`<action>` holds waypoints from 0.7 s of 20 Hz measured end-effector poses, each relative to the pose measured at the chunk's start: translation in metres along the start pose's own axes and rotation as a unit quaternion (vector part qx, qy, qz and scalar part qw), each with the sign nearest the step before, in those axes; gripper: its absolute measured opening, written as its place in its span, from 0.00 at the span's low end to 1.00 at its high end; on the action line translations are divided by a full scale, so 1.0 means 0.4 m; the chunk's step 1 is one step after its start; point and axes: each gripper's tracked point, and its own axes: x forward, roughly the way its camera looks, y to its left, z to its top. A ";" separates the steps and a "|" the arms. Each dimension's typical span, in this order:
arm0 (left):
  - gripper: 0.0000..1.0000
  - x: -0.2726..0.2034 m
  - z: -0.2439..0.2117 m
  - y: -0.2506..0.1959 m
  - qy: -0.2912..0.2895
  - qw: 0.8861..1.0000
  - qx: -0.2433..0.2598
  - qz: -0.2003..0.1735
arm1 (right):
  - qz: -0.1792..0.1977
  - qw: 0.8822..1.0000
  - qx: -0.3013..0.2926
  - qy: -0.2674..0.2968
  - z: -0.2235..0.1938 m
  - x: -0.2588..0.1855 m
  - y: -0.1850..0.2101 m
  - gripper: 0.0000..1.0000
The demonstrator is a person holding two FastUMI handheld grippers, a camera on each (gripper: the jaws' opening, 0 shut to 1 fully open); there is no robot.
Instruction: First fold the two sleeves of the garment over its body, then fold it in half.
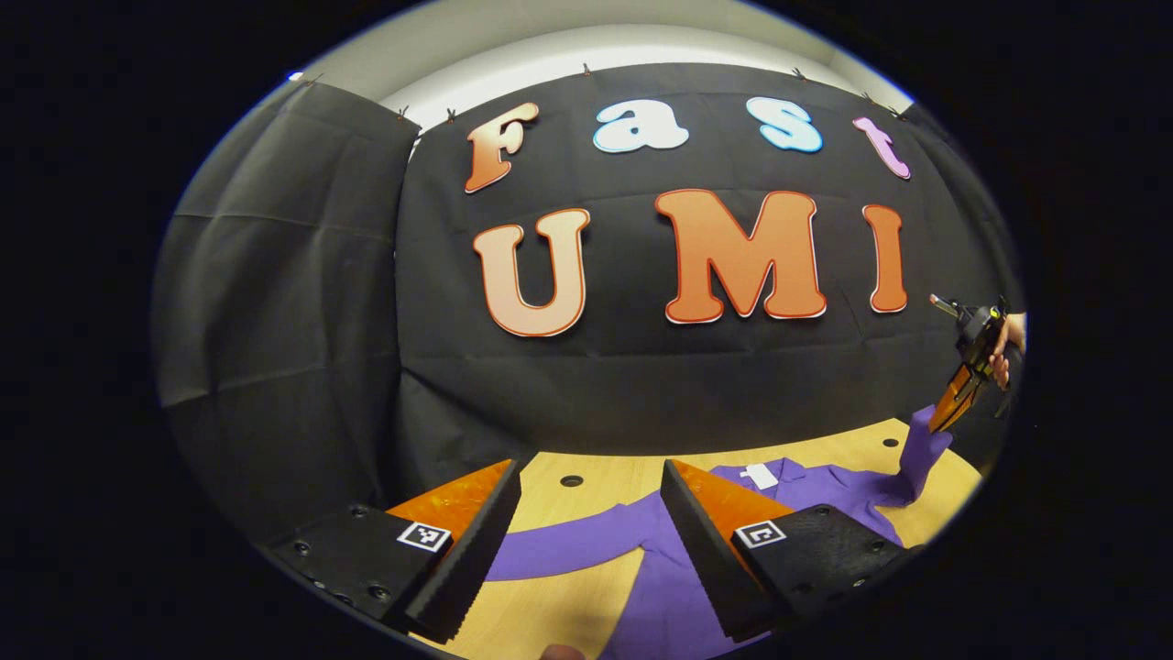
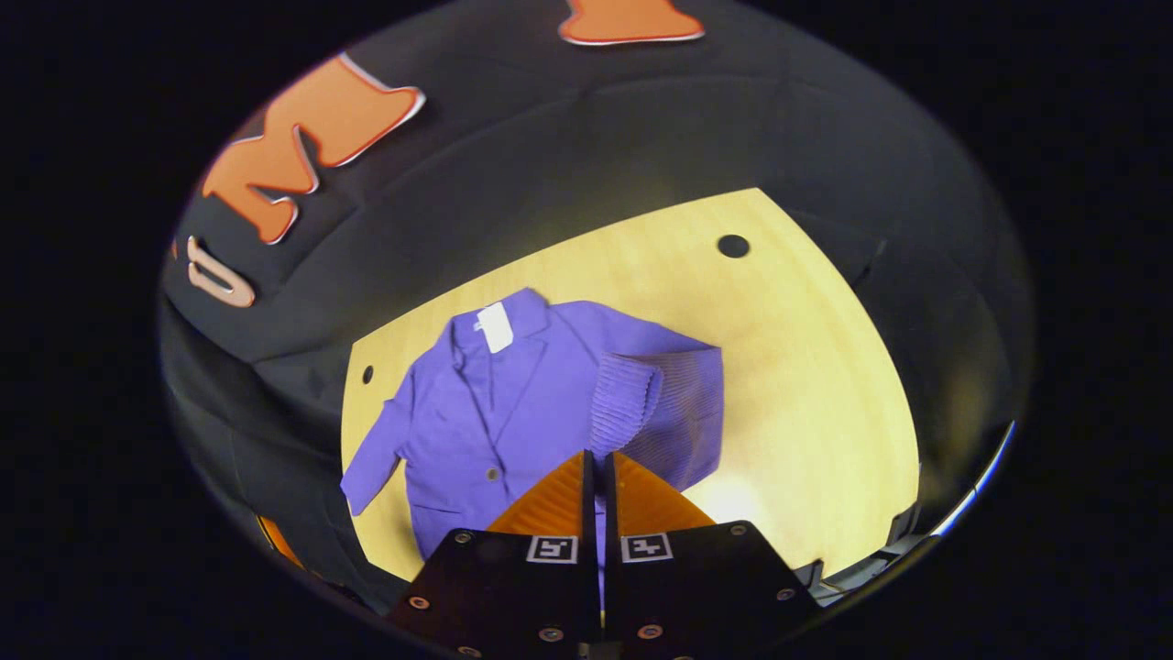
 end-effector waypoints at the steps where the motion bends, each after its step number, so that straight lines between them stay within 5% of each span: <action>1: 0.96 0.003 -0.004 0.021 0.000 1.000 0.000 0.003 | 0.003 1.000 -0.008 -0.001 0.005 0.005 0.041 0.03; 14: 0.96 0.078 -0.090 0.243 0.034 0.999 -0.004 0.041 | 0.067 0.994 -0.077 0.023 -0.037 0.115 0.464 0.03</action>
